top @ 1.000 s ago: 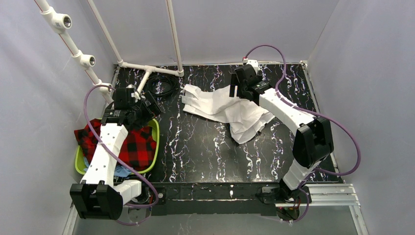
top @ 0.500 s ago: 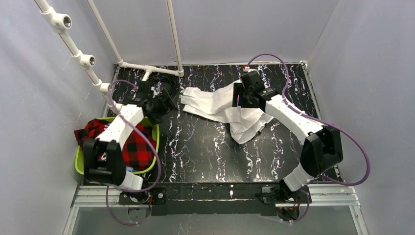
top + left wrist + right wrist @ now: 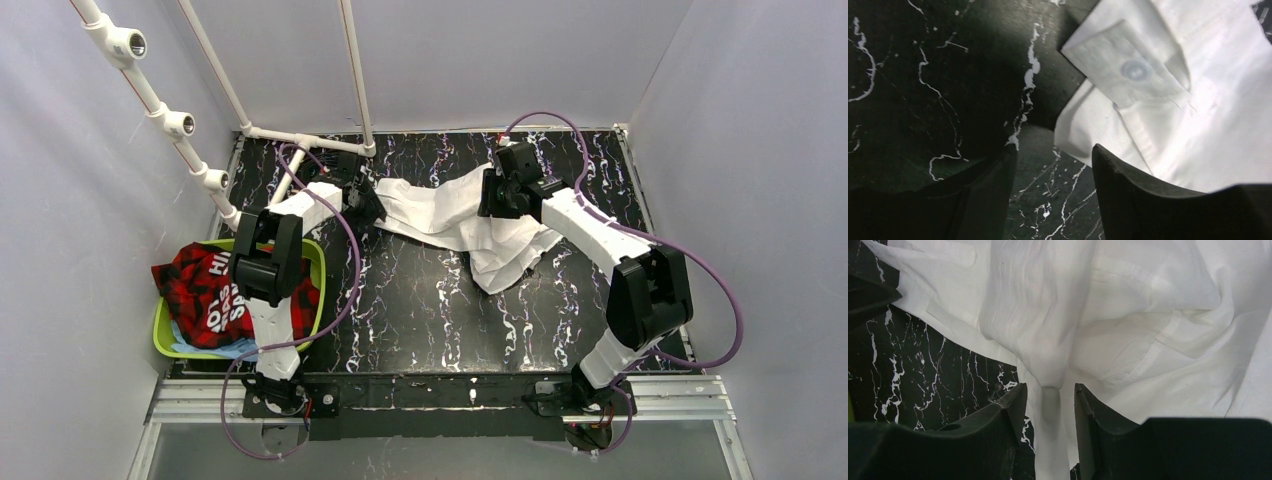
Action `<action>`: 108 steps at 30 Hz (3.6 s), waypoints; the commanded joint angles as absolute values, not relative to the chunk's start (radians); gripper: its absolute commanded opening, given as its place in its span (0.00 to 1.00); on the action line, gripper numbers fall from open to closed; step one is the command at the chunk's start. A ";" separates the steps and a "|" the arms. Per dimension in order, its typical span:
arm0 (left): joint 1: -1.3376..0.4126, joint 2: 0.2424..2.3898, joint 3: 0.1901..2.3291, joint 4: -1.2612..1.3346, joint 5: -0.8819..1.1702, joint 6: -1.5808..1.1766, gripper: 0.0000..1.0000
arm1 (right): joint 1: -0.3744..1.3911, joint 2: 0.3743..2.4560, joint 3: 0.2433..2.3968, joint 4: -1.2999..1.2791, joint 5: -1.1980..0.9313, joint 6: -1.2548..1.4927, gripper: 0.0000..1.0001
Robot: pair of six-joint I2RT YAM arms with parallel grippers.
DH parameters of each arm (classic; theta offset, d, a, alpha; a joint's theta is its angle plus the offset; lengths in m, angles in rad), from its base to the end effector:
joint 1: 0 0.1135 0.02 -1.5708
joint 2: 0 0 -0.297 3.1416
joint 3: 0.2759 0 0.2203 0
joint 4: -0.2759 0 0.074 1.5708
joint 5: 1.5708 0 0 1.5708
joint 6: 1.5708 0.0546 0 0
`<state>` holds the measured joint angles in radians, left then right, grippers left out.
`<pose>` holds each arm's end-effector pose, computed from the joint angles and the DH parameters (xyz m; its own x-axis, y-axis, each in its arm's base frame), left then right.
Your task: Set up the pet bed
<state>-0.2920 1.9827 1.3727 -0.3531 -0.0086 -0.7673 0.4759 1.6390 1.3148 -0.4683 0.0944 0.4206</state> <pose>0.4028 -0.1206 0.2078 -0.7625 -0.4956 -0.4159 -0.3420 0.8544 -0.3913 0.3138 0.1560 0.3078 -0.7400 0.0759 -0.6683 -0.1042 0.9687 0.2254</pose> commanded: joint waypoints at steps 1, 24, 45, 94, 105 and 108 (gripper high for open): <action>-0.293 2.029 1.436 -0.351 -0.046 -0.746 0.49 | 0.467 1.654 1.365 -0.414 0.020 0.406 0.44; -0.144 1.473 1.653 -0.528 -0.097 -0.565 0.00 | 0.417 1.472 1.617 -0.346 -0.082 0.494 0.01; -0.112 1.249 1.636 -0.549 -0.042 -0.601 0.00 | 0.425 1.520 1.532 -0.575 -0.061 0.502 0.57; -0.266 1.806 1.200 -0.372 0.093 -0.926 0.85 | 0.885 1.267 0.899 -0.183 0.719 0.217 0.01; -0.270 1.800 1.380 -0.535 -0.192 -0.810 0.00 | 0.766 1.259 0.980 -0.192 0.729 0.119 0.01; -0.261 1.741 1.450 -0.575 -0.261 -0.718 0.00 | 0.728 1.244 1.006 -0.170 0.732 0.062 0.01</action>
